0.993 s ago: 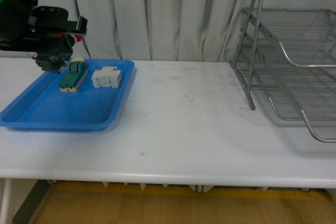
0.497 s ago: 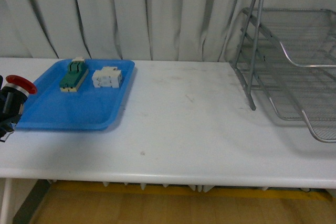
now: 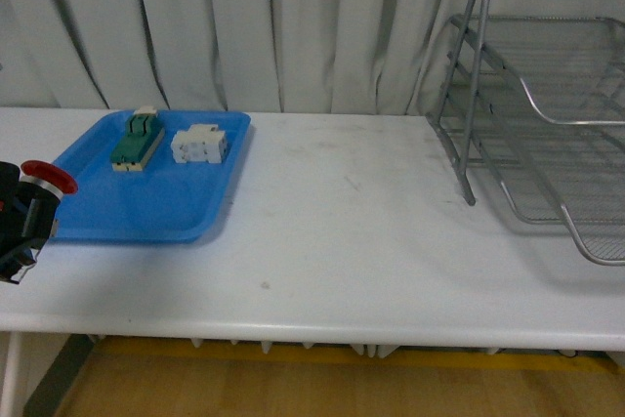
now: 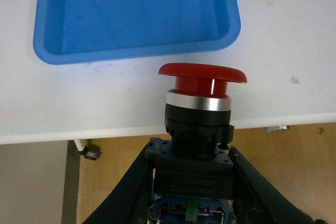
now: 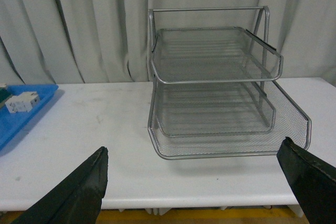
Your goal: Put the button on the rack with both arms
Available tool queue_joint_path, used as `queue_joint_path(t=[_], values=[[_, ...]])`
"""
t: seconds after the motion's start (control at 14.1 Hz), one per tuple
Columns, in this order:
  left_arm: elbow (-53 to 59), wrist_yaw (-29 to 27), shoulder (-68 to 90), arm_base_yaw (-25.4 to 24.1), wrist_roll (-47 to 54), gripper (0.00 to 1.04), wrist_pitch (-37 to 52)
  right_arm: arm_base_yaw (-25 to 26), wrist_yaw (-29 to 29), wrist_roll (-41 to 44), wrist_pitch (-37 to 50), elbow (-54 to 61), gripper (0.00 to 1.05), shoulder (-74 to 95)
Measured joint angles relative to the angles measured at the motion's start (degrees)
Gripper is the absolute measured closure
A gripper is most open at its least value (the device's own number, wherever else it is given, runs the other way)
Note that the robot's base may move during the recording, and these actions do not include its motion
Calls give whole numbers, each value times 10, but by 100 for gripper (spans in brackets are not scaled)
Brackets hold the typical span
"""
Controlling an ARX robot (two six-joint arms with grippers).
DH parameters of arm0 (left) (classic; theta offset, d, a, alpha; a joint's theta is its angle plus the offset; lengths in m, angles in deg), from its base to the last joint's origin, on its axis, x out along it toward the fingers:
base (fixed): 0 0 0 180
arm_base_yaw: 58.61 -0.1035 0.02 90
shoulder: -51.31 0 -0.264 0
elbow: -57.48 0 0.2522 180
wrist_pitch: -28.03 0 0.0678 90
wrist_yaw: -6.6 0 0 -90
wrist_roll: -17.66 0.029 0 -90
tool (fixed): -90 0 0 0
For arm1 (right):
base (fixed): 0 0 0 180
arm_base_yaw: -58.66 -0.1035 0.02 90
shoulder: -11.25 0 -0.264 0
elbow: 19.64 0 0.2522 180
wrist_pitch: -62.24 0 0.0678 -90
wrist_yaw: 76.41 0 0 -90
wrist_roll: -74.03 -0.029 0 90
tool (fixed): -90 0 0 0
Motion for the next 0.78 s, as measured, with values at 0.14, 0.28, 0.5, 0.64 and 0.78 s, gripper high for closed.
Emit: queue_joint_path(t=[0.14, 0.28, 0.5, 0.64, 0.78], values=[[0, 0, -4, 0, 0, 69, 0, 0, 0, 0, 0, 0, 6, 0], [-1, -2, -4, -2, 0, 69, -2, 0, 0, 0, 0, 0, 6, 0], [-1, -1, -5, -2, 0, 69, -2, 0, 0, 0, 0, 0, 6, 0], [-1, 1, -6, -3, 0, 69, -1, 0, 0, 0, 0, 0, 6, 0], [-1, 1, -7, -3, 0, 69, -1, 0, 0, 0, 0, 0, 6, 0]])
